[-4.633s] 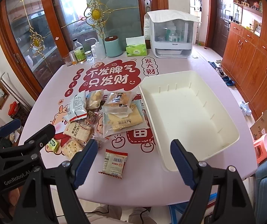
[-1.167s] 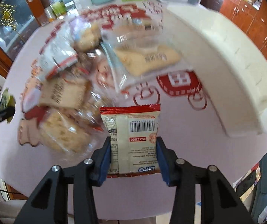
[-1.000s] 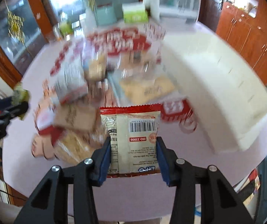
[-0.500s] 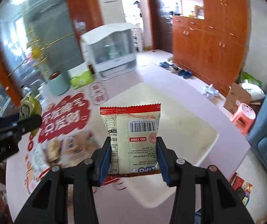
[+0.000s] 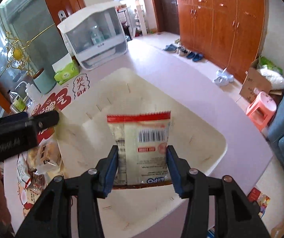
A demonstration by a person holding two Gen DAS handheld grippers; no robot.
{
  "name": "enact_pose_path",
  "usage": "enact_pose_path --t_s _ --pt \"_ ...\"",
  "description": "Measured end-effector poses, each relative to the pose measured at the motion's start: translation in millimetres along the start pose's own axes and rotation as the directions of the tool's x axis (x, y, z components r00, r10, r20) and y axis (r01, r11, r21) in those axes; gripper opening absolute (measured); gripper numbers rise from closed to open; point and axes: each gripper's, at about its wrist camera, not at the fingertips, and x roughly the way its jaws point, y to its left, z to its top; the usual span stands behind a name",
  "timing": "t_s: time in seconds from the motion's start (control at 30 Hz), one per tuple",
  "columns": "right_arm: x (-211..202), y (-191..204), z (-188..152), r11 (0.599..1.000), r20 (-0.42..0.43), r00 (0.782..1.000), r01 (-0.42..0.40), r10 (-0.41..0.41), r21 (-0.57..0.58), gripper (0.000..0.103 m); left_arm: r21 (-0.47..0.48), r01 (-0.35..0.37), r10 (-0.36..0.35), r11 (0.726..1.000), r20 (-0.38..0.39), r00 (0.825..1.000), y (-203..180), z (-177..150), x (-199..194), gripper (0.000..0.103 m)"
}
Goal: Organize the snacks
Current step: 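Carry both snacks over the white bin and open both tools to drop them, then move both tools back toward the snack pile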
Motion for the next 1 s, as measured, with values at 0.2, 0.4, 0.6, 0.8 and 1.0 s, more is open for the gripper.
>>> enact_pose_path --t_s 0.2,0.4,0.6,0.8,1.0 --pt "5.0 -6.7 -4.3 1.000 -0.022 0.999 -0.031 0.031 -0.002 0.053 -0.072 0.037 -0.038 0.997 -0.017 0.999 7.9 -8.9 5.6 0.095" --pt "4.0 -7.7 -5.9 0.999 -0.018 0.999 -0.052 0.051 -0.014 0.054 -0.134 0.027 -0.027 0.991 -0.003 1.000 17.2 -16.5 0.9 0.095" --pt "0.7 -8.9 -4.3 0.997 -0.009 0.997 -0.072 0.072 -0.012 0.054 -0.091 0.024 -0.020 0.996 0.038 0.999 11.7 -21.1 -11.0 0.095" --pt "-2.2 -7.6 -5.6 0.996 -0.001 0.996 -0.088 0.088 -0.006 0.054 -0.103 0.024 -0.024 0.994 0.001 1.000 13.7 -27.3 -13.8 0.094" --pt "-7.4 -1.8 -9.5 0.996 0.014 0.996 -0.087 0.087 -0.010 0.054 -0.118 -0.028 0.028 0.993 -0.003 1.000 29.7 -41.1 -21.9 0.091"
